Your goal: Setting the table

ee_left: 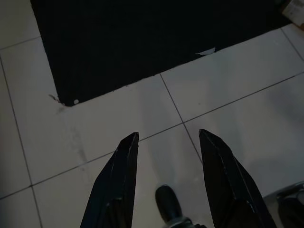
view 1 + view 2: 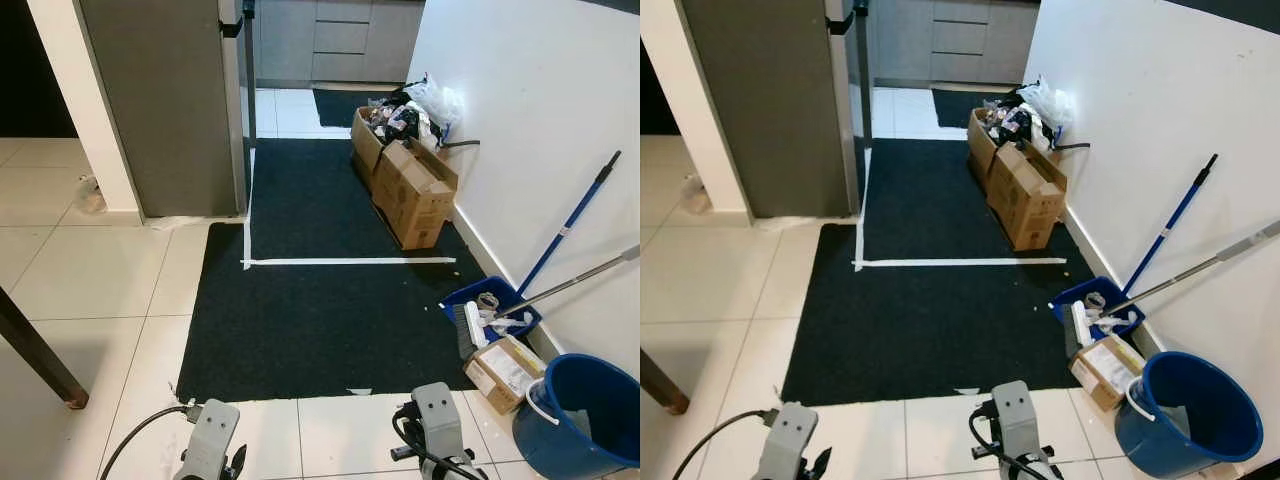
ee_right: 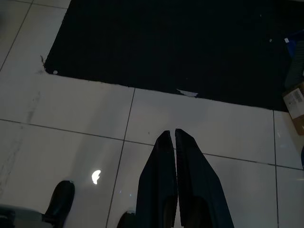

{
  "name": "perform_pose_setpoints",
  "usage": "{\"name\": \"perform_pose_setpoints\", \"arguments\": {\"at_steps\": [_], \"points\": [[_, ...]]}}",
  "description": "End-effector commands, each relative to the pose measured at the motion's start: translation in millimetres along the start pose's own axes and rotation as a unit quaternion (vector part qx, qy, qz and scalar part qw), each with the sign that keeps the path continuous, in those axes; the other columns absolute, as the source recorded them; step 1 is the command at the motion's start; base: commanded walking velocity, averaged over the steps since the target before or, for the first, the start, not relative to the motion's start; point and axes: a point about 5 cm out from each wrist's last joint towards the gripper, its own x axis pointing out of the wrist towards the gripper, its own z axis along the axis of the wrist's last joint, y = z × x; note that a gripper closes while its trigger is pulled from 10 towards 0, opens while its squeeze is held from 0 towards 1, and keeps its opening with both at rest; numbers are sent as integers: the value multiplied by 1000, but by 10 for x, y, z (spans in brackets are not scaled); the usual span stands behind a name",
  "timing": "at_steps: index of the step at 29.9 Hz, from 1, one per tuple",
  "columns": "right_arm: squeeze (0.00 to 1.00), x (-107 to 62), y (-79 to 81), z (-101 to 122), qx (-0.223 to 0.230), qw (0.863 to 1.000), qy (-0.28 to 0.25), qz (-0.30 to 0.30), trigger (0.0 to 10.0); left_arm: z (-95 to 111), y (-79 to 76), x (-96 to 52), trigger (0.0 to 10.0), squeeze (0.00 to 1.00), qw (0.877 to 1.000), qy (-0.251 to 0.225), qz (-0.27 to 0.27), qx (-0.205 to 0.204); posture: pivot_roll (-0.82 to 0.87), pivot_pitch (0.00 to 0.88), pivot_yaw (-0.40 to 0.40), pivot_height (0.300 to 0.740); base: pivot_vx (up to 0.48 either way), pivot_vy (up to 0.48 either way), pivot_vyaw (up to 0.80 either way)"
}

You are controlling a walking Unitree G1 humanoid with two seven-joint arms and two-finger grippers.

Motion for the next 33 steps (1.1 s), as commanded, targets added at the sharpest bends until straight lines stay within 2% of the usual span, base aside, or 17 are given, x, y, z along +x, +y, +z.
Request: {"name": "perform_pose_setpoints", "arguments": {"at_steps": [1,7,11,14,17,21,24,29,33], "points": [[0,-15,16,-53,1,1000,7,3,10000,-80,-22,-21,10000,0,1000,14,-2,7,-24,93,38,740,0,0,0],[0,15,46,-8,-19,1000,1,12,10000,-70,14,-5,10000,0,1000,16,8,1,-5,84,40,740,0,0,0],[0,16,61,-25,-18,1000,5,13,10000,-83,-10,-6,10000,0,1000,20,4,2,5,79,38,740,0,0,0],[0,21,65,-44,-18,1000,10,14,10000,-74,38,5,10000,0,1000,21,17,-9,8,73,39,740,0,0,0],[0,24,71,-40,-19,1000,9,15,10000,-90,-3,1,10000,0,1000,23,5,10,11,74,41,740,0,0,0],[0,21,69,-51,-17,1000,10,14,10000,-69,32,10,10000,0,1000,22,13,-5,14,78,45,740,0,0,0],[0,21,53,-56,-6,1000,10,7,10000,-74,30,12,10000,0,1000,23,8,10,10,77,47,740,0,0,0],[0,23,73,-65,-11,1000,12,12,10000,-71,42,19,10000,0,1000,25,12,1,16,74,52,740,0,0,0],[0,27,80,-59,-12,1000,10,12,10000,-80,13,17,10000,0,1000,27,2,14,20,72,50,740,0,0,0]]}}
